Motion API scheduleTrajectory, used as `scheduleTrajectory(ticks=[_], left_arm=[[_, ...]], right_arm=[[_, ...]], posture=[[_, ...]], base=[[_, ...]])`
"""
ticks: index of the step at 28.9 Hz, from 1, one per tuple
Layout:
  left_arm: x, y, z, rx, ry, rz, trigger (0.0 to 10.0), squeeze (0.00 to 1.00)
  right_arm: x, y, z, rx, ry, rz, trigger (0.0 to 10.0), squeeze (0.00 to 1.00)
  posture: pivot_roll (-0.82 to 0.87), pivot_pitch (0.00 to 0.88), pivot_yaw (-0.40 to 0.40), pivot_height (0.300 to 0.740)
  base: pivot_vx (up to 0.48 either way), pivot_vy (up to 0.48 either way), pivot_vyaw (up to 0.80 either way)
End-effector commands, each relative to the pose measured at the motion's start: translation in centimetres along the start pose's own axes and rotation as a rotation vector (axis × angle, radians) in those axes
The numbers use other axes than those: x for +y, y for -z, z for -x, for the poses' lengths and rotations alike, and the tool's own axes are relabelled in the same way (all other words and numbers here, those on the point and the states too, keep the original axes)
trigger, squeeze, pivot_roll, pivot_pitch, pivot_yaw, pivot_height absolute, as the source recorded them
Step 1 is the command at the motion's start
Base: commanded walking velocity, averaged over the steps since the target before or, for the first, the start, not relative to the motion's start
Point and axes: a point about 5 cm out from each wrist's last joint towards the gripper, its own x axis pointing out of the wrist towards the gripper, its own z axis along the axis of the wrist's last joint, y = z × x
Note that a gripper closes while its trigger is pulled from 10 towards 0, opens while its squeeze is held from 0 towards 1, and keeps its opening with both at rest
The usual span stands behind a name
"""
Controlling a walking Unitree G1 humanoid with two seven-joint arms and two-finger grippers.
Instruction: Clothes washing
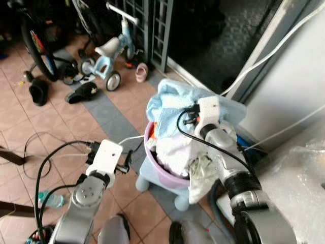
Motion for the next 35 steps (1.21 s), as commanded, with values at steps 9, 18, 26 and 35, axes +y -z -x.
scheduleTrajectory(ticks=[9,18,26,35], left_arm=[[-0.2,-0.5,-1.7,-0.035,0.011,-0.031,10.0,0.0],[-0.1,-0.7,-2.2,-0.046,0.003,-0.038,10.0,0.0],[-0.4,-0.5,-2.2,-0.038,0.013,-0.049,10.0,0.0],[-0.5,-0.5,-2.2,-0.039,0.02,-0.045,10.0,0.0]], right_arm=[[0.8,2.4,5.0,0.016,0.052,0.031,0.0,0.0],[-1.3,6.3,5.7,0.36,0.1,0.105,0.0,0.0],[-0.1,6.9,5.1,0.466,-0.013,0.121,10.0,1.0],[0.2,6.4,4.7,0.45,0.011,0.07,10.0,1.0]], posture=[[0.0,0.0,-0.028,0.74],[0.01,0.0,-0.037,0.74],[0.01,0.0,-0.037,0.74],[0.01,0.0,-0.032,0.74]], base=[[0.0,0.0,0.0],[0.0,0.0,0.0],[0.0,0.0,0.0],[0.0,0.0,0.0]])
